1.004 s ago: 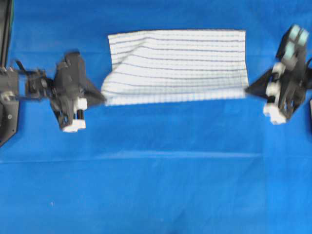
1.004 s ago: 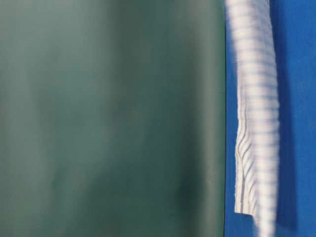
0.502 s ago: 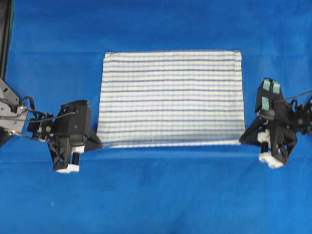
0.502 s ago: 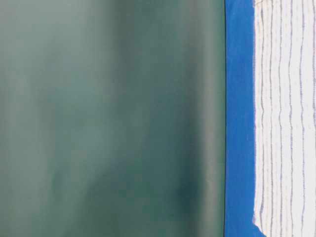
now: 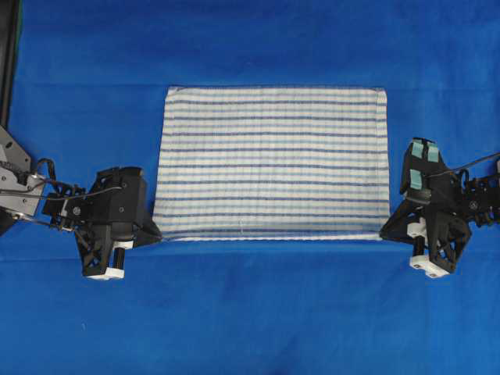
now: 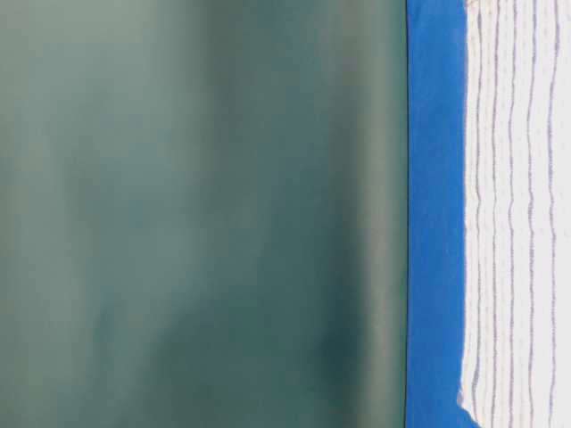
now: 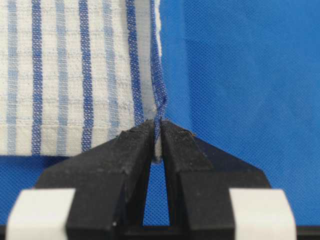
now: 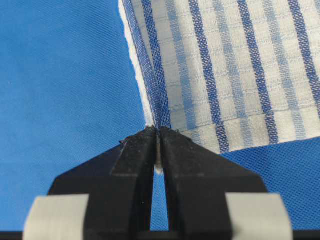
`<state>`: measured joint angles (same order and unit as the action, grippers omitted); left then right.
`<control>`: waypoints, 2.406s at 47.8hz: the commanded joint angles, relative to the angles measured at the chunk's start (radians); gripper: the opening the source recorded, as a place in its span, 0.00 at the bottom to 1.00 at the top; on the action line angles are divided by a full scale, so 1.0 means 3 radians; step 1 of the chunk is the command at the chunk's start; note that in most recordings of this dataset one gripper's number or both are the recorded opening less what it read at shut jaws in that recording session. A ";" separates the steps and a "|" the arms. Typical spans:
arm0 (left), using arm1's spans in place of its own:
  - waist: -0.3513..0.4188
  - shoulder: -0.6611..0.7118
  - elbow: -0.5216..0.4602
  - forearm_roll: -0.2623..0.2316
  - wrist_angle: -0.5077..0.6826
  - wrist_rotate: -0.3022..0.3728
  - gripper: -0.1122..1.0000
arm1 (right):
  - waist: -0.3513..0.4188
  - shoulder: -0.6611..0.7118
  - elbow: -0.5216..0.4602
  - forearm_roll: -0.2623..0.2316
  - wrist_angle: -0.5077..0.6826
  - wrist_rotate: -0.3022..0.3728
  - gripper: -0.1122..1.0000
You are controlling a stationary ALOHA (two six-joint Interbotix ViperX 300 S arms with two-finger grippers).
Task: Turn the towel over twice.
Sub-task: 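Open both grippers and pull them back from the towel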
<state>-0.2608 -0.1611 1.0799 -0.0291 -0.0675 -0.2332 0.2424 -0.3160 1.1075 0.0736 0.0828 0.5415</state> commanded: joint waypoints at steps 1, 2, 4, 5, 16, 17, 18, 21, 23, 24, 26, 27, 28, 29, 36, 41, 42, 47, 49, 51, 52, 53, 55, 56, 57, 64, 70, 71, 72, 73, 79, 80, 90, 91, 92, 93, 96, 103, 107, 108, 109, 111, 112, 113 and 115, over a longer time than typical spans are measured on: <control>0.0000 -0.0036 -0.0051 -0.0005 -0.0010 0.0005 0.17 | -0.0005 -0.0015 -0.0061 -0.0010 -0.0005 0.0005 0.15; 0.0000 -0.0046 -0.0061 0.0000 -0.0010 0.0005 0.21 | -0.0010 -0.0015 -0.0061 -0.0005 -0.0005 0.0005 0.15; 0.0000 -0.0056 -0.0077 0.0000 -0.0010 0.0005 0.30 | -0.0015 -0.0015 -0.0066 -0.0010 0.0000 0.0005 0.16; 0.0000 -0.0061 -0.0092 0.0000 -0.0010 0.0005 0.35 | -0.0015 -0.0015 -0.0072 -0.0010 0.0005 0.0005 0.16; 0.0000 -0.0348 -0.0261 0.0000 0.0245 0.0077 0.83 | -0.0015 -0.0245 -0.0164 -0.0148 0.0205 -0.0061 0.70; 0.0000 -0.0389 -0.0276 0.0000 0.0286 0.0097 0.83 | -0.0015 -0.0281 -0.0174 -0.0184 0.0230 -0.0061 0.72; 0.0005 -0.0435 -0.0297 0.0000 0.0327 0.0112 0.81 | -0.0026 -0.0337 -0.0184 -0.0240 0.0271 -0.0061 0.73; 0.0020 -0.0578 -0.0327 0.0000 0.0419 0.0179 0.79 | -0.0051 -0.0470 -0.0215 -0.0368 0.0327 -0.0061 0.69; 0.0041 -0.0680 -0.0332 0.0000 0.0455 0.0230 0.78 | -0.0077 -0.0562 -0.0230 -0.0460 0.0348 -0.0061 0.68; 0.0056 -0.0731 -0.0337 0.0000 0.0460 0.0256 0.78 | -0.0092 -0.0614 -0.0235 -0.0522 0.0353 -0.0061 0.68; 0.0092 -0.0874 -0.0327 0.0000 0.0460 0.0327 0.78 | -0.0133 -0.0747 -0.0240 -0.0675 0.0363 -0.0061 0.69; 0.0112 -0.0931 -0.0322 0.0000 0.0460 0.0358 0.78 | -0.0153 -0.0793 -0.0240 -0.0741 0.0363 -0.0061 0.69; 0.0128 -0.0987 -0.0312 0.0000 0.0455 0.0399 0.78 | -0.0174 -0.0849 -0.0235 -0.0813 0.0363 -0.0061 0.69; 0.0143 -0.1048 -0.0312 0.0000 0.0455 0.0435 0.78 | -0.0194 -0.0905 -0.0230 -0.0874 0.0363 -0.0061 0.69; 0.0302 -0.1498 -0.0199 0.0000 0.0445 0.0685 0.78 | -0.0363 -0.1345 -0.0179 -0.1283 0.0363 -0.0061 0.69; 0.0450 -0.1841 -0.0066 0.0000 0.0383 0.0813 0.78 | -0.0450 -0.1657 -0.0164 -0.1483 0.0389 -0.0061 0.69; 0.0470 -0.1907 -0.0041 0.0000 0.0373 0.0823 0.78 | -0.0476 -0.1739 -0.0159 -0.1534 0.0404 -0.0066 0.69; 0.0598 -0.2224 0.0087 0.0000 0.0363 0.0874 0.78 | -0.0542 -0.1974 -0.0107 -0.1677 0.0430 -0.0066 0.69; 0.0665 -0.2383 0.0174 0.0000 0.0353 0.0879 0.78 | -0.0573 -0.2066 -0.0061 -0.1708 0.0424 -0.0066 0.69; 0.0716 -0.2500 0.0251 0.0000 0.0332 0.0879 0.78 | -0.0629 -0.2173 0.0000 -0.1728 0.0414 -0.0061 0.69; 0.0736 -0.2562 0.0291 0.0000 0.0322 0.0879 0.78 | -0.0654 -0.2214 0.0031 -0.1733 0.0414 -0.0061 0.69; 0.0757 -0.2608 0.0332 0.0000 0.0312 0.0879 0.78 | -0.0685 -0.2255 0.0061 -0.1733 0.0414 -0.0066 0.69; 0.0793 -0.2720 0.0419 0.0000 0.0276 0.0874 0.78 | -0.0741 -0.2342 0.0133 -0.1733 0.0389 -0.0066 0.69; 0.0808 -0.2777 0.0460 0.0000 0.0256 0.0874 0.78 | -0.0772 -0.2378 0.0169 -0.1733 0.0373 -0.0061 0.69; 0.0823 -0.2833 0.0506 0.0000 0.0240 0.0874 0.78 | -0.0803 -0.2419 0.0205 -0.1728 0.0348 -0.0061 0.69; 0.0869 -0.3155 0.0747 0.0000 0.0184 0.0839 0.78 | -0.1012 -0.2618 0.0511 -0.1728 0.0077 -0.0020 0.68; 0.0869 -0.3303 0.0874 0.0000 0.0179 0.0828 0.78 | -0.1130 -0.2633 0.0654 -0.1682 -0.0118 0.0010 0.68; 0.0869 -0.3313 0.0885 0.0000 0.0179 0.0828 0.78 | -0.1140 -0.2613 0.0665 -0.1667 -0.0148 0.0010 0.68; 0.0869 -0.3319 0.0890 0.0000 0.0179 0.0823 0.78 | -0.1150 -0.2608 0.0665 -0.1662 -0.0169 0.0010 0.68; 0.0869 -0.3324 0.0890 0.0000 0.0179 0.0823 0.78 | -0.1150 -0.2598 0.0660 -0.1657 -0.0184 0.0010 0.68; 0.0879 -0.3329 0.0885 0.0000 0.0179 0.0823 0.78 | -0.1150 -0.2592 0.0654 -0.1652 -0.0189 0.0015 0.68; 0.0879 -0.3329 0.0885 0.0000 0.0179 0.0823 0.78 | -0.1150 -0.2592 0.0654 -0.1652 -0.0189 0.0015 0.68; 0.0890 -0.3303 0.0890 0.0000 0.0102 0.0823 0.78 | -0.1150 -0.2598 0.0639 -0.1652 -0.0148 0.0020 0.68; 0.0885 -0.3303 0.0890 0.0000 0.0087 0.0823 0.78 | -0.1150 -0.2592 0.0639 -0.1652 -0.0148 0.0020 0.68; 0.0890 -0.3298 0.0890 0.0000 0.0077 0.0823 0.78 | -0.1150 -0.2587 0.0639 -0.1652 -0.0148 0.0020 0.68; 0.0890 -0.3298 0.0890 0.0000 0.0061 0.0823 0.78 | -0.1150 -0.2587 0.0639 -0.1652 -0.0148 0.0020 0.68; 0.0890 -0.3288 0.0890 0.0000 0.0036 0.0823 0.78 | -0.1150 -0.2582 0.0629 -0.1652 -0.0148 0.0020 0.68; 0.0931 -0.3175 0.0874 0.0000 -0.0112 0.0828 0.78 | -0.1171 -0.2526 0.0537 -0.1652 -0.0148 0.0026 0.68; 0.1012 -0.3001 0.0844 0.0000 -0.0240 0.0828 0.78 | -0.1227 -0.2408 0.0435 -0.1652 -0.0148 0.0026 0.68; 0.1038 -0.2950 0.0833 0.0000 -0.0266 0.0833 0.78 | -0.1253 -0.2362 0.0414 -0.1652 -0.0148 0.0026 0.68; 0.1069 -0.2884 0.0818 0.0000 -0.0302 0.0844 0.78 | -0.1273 -0.2321 0.0383 -0.1652 -0.0148 0.0026 0.68; 0.1130 -0.2761 0.0787 0.0000 -0.0383 0.0859 0.78 | -0.1340 -0.2224 0.0332 -0.1657 -0.0148 0.0020 0.68; 0.1161 -0.2700 0.0772 0.0000 -0.0419 0.0864 0.78 | -0.1375 -0.2173 0.0302 -0.1657 -0.0148 0.0020 0.68; 0.1197 -0.2638 0.0762 0.0000 -0.0455 0.0874 0.78 | -0.1416 -0.2112 0.0276 -0.1657 -0.0148 0.0020 0.68; 0.1294 -0.2490 0.0726 0.0000 -0.0552 0.0879 0.78 | -0.1508 -0.1994 0.0235 -0.1662 -0.0148 0.0020 0.68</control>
<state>0.0874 -0.9817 1.3361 -0.0291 -0.1856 0.0276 -0.1703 -0.9725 1.2241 -0.4249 0.0414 0.5476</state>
